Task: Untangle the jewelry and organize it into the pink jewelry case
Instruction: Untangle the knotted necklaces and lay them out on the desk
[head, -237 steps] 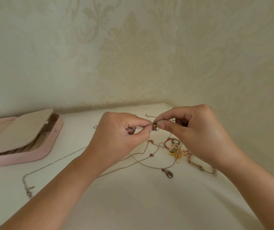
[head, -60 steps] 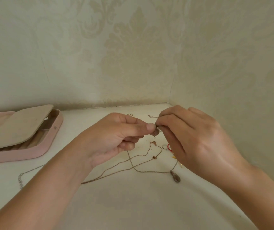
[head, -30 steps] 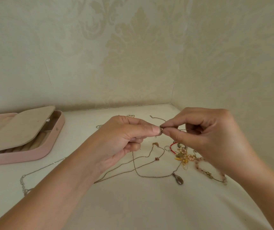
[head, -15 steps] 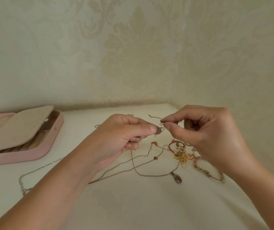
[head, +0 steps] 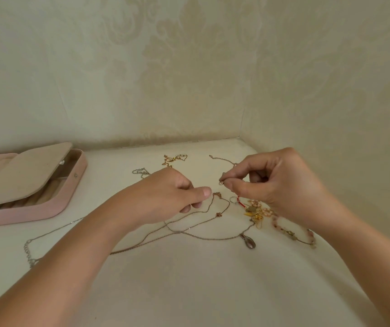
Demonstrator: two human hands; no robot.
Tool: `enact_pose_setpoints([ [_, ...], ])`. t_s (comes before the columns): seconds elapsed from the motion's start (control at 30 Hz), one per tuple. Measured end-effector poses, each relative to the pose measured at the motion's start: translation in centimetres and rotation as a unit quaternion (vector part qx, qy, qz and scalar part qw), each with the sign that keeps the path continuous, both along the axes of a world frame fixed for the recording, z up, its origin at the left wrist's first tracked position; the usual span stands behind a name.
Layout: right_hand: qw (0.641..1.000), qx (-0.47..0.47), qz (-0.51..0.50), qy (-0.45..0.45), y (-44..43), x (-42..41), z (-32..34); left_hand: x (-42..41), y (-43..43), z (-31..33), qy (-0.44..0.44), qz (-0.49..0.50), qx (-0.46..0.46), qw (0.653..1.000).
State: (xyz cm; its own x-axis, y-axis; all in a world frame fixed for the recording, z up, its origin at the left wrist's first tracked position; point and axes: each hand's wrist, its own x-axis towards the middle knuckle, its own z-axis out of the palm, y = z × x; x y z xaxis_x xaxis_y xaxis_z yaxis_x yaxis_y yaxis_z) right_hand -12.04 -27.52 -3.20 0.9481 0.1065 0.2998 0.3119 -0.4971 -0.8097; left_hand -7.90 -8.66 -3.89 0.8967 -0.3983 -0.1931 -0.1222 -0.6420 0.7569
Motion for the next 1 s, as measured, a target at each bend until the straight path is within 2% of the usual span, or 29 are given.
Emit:
enact_pose_setpoints([
  [0.13,1.0,-0.008,0.007,0.01,0.07,0.1,-0.24,-0.02,-0.02,0.49,0.083,-0.01,-0.052,0.995],
  [0.2,1.0,-0.004,0.009,0.01,0.03,0.09,-0.17,0.0,0.08,0.7,0.09,-0.018,-0.076,0.993],
  [0.37,1.0,-0.002,0.017,0.016,0.04,0.06,-0.05,-0.08,0.34,0.59,0.038,-0.054,-0.11,0.992],
  [0.6,1.0,-0.013,0.026,0.006,-0.26,-0.09,0.14,-0.07,0.11,0.36,-0.009,-0.052,-0.143,0.988],
  [1.0,0.998,0.034,0.059,-0.005,-0.11,-0.05,0.39,-0.31,-0.09,0.45,-0.072,-0.054,-0.173,0.981],
])
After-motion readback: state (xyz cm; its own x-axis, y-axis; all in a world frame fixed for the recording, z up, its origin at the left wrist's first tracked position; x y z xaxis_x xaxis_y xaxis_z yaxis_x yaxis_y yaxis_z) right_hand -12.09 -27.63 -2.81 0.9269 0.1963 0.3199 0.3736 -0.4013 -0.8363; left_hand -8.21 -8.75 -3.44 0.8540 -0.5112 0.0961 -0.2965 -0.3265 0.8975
